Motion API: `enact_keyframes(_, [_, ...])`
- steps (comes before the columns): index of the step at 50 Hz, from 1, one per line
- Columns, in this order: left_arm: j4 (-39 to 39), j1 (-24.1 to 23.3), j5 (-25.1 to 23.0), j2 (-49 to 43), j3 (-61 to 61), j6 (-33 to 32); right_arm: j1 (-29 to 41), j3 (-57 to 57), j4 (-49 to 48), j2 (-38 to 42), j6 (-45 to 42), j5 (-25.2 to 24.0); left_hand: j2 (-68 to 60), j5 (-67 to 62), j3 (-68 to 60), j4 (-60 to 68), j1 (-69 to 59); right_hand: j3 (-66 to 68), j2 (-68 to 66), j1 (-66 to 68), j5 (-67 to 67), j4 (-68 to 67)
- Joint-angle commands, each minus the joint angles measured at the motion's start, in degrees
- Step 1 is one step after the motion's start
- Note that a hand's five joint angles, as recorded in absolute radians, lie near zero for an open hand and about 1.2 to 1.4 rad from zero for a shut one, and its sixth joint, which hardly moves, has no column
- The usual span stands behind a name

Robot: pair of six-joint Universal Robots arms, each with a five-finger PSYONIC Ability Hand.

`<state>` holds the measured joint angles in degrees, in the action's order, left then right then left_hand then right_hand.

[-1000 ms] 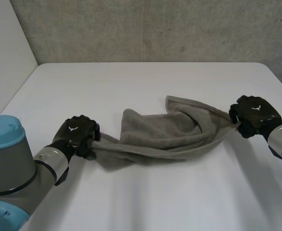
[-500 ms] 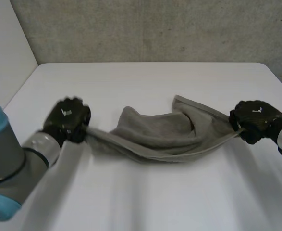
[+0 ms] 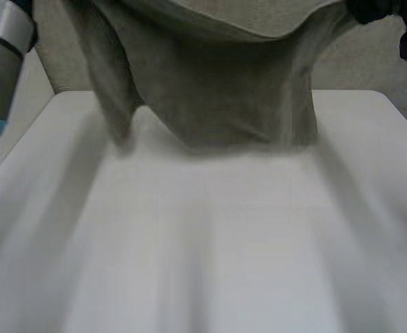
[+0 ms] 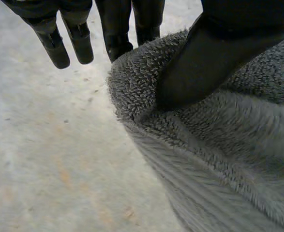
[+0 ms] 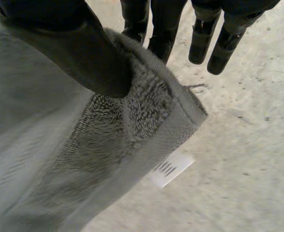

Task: Fold the towel.

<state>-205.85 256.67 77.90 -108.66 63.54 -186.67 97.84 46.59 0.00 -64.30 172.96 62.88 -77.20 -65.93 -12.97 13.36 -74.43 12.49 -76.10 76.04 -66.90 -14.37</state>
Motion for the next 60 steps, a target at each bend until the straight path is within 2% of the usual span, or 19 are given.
enact_keyframes(1, [-1.8,4.8,-4.0,5.1,18.5,1.5,-1.5,18.7,0.2,-6.2,-3.8,-4.6,-2.8,-4.1,3.0,-3.4,-5.6,-2.5,-3.9,4.0,-3.1,4.4])
enact_keyframes(6, [-2.4,7.3,-11.8,10.3,35.6,1.2,-4.0,32.9,-0.8,-11.2,-8.9,-5.0,-2.8,-4.1,3.0,-3.4,-5.6,-2.5,-3.9,4.0,-3.1,4.4])
enact_keyframes(11, [-2.1,9.0,-14.5,12.0,45.4,1.0,-4.9,39.4,-0.8,-13.8,-10.5,-6.6,-2.8,-4.1,3.0,-3.4,-5.6,-2.5,-3.9,4.0,-3.1,4.4])
enact_keyframes(13, [-1.7,9.5,-15.5,12.9,49.6,1.0,-7.7,47.5,-0.4,-18.6,-12.3,-11.1,-2.8,-4.1,3.0,-3.4,-5.6,-2.5,-3.9,4.0,-3.1,4.4])
enact_keyframes(25, [1.7,10.0,-15.8,24.1,52.6,1.8,-11.2,49.7,3.6,-33.5,-9.4,-12.7,-2.8,-4.1,3.0,-3.4,-5.6,-2.5,-3.9,4.0,-3.1,4.4])
enact_keyframes(32, [4.8,10.7,-15.8,29.4,51.2,1.5,-11.2,47.0,6.4,-34.5,-8.8,-13.0,-2.8,-4.1,3.0,-3.4,-5.6,-2.5,-3.9,4.0,-3.1,4.4])
enact_keyframes(37, [4.7,10.7,-15.4,26.6,48.2,1.2,-10.8,44.5,7.5,-29.9,-9.7,-12.4,-2.8,-4.1,3.0,-3.4,-5.6,-2.5,-3.9,4.0,-3.1,4.4])
enact_keyframes(40, [5.1,9.8,-15.1,17.6,42.8,1.0,-8.7,38.4,7.6,-19.6,-10.9,-10.8,-2.8,-4.1,3.0,-3.4,-5.6,-2.5,-3.9,4.0,-3.1,4.4])
enact_keyframes(41, [5.1,9.8,-15.1,17.5,42.8,1.0,-8.7,38.4,7.6,-19.6,-10.9,-10.8,-2.8,-4.1,3.0,-3.4,-5.6,-2.5,-3.9,4.0,-3.1,4.4])
enact_keyframes(43, [5.2,9.4,-15.0,14.1,40.4,1.0,-7.2,35.9,7.6,-16.4,-11.8,-8.9,-2.8,-4.1,3.0,-3.4,-5.6,-2.5,-3.9,4.0,-3.1,4.4])
enact_keyframes(45, [5.4,7.5,-14.2,6.7,34.3,0.7,-4.2,30.3,7.4,-9.6,-14.7,-4.6,-2.8,-4.1,3.0,-3.4,-5.6,-2.5,-3.9,4.0,-3.1,4.4])
enact_keyframes(46, [5.4,7.5,-14.2,6.6,34.3,0.7,-4.2,30.2,7.4,-9.5,-14.8,-4.6,-2.8,-4.1,3.0,-3.4,-5.6,-2.5,-3.9,4.0,-3.1,4.4])
enact_keyframes(48, [6.5,5.3,-11.3,-1.3,26.1,0.4,-1.8,23.8,7.0,-3.0,-18.2,-0.8,-2.8,-4.1,3.0,-3.4,-5.6,-2.5,-3.9,4.0,-3.1,4.4])
enact_keyframes(49, [6.5,5.3,-11.3,-1.3,26.0,0.4,-1.8,23.7,7.0,-2.9,-18.2,-0.7,-2.8,-4.1,3.0,-3.4,-5.6,-2.5,-3.9,4.0,-3.1,4.4])
enact_keyframes(51, [9.5,4.1,-7.8,-7.9,15.1,-0.3,0.3,16.1,6.5,2.8,-20.0,1.3,-2.8,-4.1,3.0,-3.4,-5.6,-2.5,-3.9,4.0,-3.1,4.4])
enact_keyframes(54, [11.3,3.8,-6.1,-10.1,9.1,-0.4,1.4,11.3,5.7,4.9,-20.0,2.3,-2.8,-4.1,3.0,-3.4,-5.6,-2.5,-3.9,4.0,-3.1,4.4])
enact_keyframes(56, [12.8,2.0,-3.3,-11.0,-0.3,-0.3,3.0,1.7,3.0,5.4,-18.5,5.5,-2.8,-4.1,3.0,-3.4,-5.6,-2.5,-3.9,4.0,-3.1,4.4])
enact_keyframes(59, [10.4,-1.0,-2.7,-7.9,-6.0,0.0,2.6,-4.6,-4.5,0.0,-6.9,8.3,-2.8,-4.1,3.0,-3.4,-5.6,-2.5,-3.9,4.0,-3.1,4.4])
enact_keyframes(60, [10.4,-1.0,-2.7,-7.9,-6.0,0.0,2.6,-4.6,-4.6,0.0,-6.8,8.3,-2.8,-4.1,3.0,-3.4,-5.6,-2.5,-3.9,4.0,-3.1,4.4])
